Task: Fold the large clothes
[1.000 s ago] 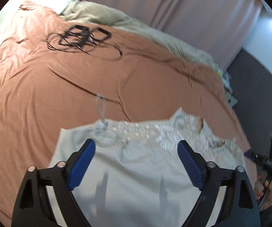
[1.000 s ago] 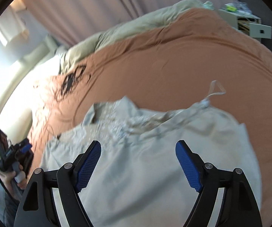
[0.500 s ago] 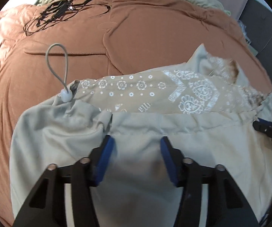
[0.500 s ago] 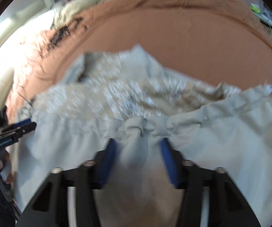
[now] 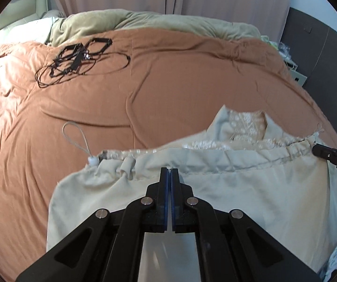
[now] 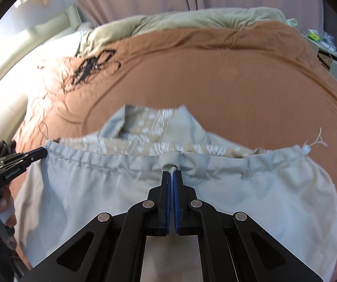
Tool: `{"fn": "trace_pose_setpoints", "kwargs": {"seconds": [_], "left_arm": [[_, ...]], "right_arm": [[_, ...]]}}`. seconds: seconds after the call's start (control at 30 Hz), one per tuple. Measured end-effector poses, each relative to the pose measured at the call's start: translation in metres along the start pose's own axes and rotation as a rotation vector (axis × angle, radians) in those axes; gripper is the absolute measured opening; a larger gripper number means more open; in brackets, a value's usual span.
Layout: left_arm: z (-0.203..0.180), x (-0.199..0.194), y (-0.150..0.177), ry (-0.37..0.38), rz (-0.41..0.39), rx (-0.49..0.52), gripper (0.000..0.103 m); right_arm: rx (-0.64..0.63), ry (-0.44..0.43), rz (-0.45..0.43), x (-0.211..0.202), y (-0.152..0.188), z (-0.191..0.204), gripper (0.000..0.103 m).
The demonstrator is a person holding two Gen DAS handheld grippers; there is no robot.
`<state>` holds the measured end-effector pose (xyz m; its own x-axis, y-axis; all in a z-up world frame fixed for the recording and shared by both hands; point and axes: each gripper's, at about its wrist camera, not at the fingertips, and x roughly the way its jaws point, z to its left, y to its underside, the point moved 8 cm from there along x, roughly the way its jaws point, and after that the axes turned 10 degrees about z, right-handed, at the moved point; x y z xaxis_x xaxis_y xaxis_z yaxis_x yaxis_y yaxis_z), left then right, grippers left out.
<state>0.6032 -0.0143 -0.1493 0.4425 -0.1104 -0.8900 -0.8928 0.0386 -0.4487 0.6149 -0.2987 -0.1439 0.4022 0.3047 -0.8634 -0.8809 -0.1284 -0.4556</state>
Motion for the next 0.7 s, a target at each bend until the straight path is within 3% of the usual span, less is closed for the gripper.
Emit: {"fn": "trace_pose_setpoints", "kwargs": {"seconds": [0.23, 0.57, 0.7], "left_arm": [[0.003, 0.022, -0.011, 0.005, 0.025, -0.008, 0.004], [0.007, 0.091, 0.002, 0.005, 0.111, -0.022, 0.004], [0.007, 0.095, 0.0, 0.011, 0.125, -0.031, 0.004]], "right_arm": [[0.031, 0.013, 0.013, 0.023, -0.005, -0.002, 0.003], [0.069, 0.025, 0.092, 0.082, 0.013, -0.023, 0.003], [0.098, 0.025, 0.098, 0.087, 0.012, -0.03, 0.002]]}}
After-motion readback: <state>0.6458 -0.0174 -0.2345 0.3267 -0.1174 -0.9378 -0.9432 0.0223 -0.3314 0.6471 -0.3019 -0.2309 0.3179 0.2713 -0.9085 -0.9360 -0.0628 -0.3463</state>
